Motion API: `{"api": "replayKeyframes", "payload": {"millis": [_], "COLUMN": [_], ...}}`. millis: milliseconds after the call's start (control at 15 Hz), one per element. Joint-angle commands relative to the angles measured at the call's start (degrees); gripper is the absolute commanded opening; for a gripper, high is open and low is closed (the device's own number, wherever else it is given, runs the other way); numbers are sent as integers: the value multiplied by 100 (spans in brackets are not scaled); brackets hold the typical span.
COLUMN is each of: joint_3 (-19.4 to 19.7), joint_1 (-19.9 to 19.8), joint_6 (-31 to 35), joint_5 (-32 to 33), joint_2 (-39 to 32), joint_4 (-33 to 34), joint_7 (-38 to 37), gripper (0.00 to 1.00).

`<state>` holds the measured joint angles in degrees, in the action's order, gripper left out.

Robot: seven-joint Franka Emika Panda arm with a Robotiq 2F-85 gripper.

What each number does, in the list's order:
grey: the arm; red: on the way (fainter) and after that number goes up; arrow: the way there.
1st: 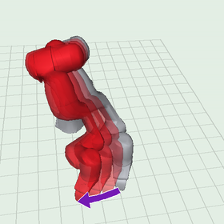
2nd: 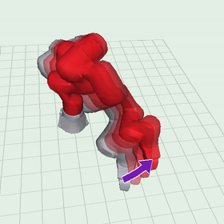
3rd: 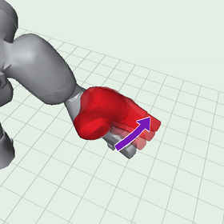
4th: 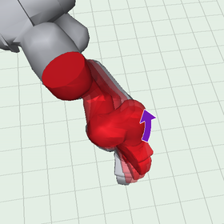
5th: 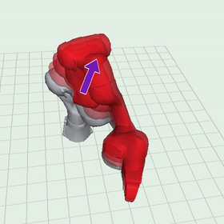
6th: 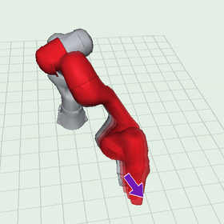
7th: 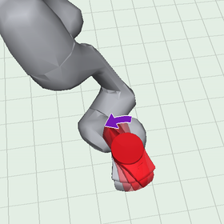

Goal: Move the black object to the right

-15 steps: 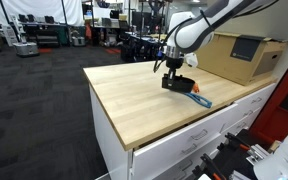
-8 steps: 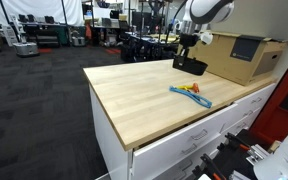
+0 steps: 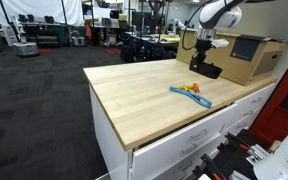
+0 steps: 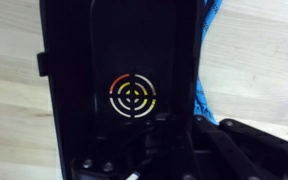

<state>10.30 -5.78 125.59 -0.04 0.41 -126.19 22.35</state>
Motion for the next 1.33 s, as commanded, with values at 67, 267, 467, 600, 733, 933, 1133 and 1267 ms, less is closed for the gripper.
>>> {"api": "replayKeyframes", "payload": {"millis": [67, 267, 467, 600, 733, 933, 1133, 1267], "joint_3": [141, 150, 135, 146, 176, 189, 249, 242], "joint_1": [-417, -699, -976, -1126, -1222, -1292, -1231, -1217], "joint_6": [-35, -20, -97, -95, -55, 21, 118, 53], "joint_5": [-695, -1262, -1619, -1674, -1581, -1468, -1224, -1087], "joint_2": [-830, -1320, -1826, -2084, -2290, -2501, -2609, -2627], "joint_4": [600, 906, 1255, 1468, 1645, 1841, 1946, 1989], "joint_7": [-50, -56, -183, -377, -682, -1101, -1613, -1833], "gripper": [1, 1, 1, 1, 1, 1, 1, 29]}}
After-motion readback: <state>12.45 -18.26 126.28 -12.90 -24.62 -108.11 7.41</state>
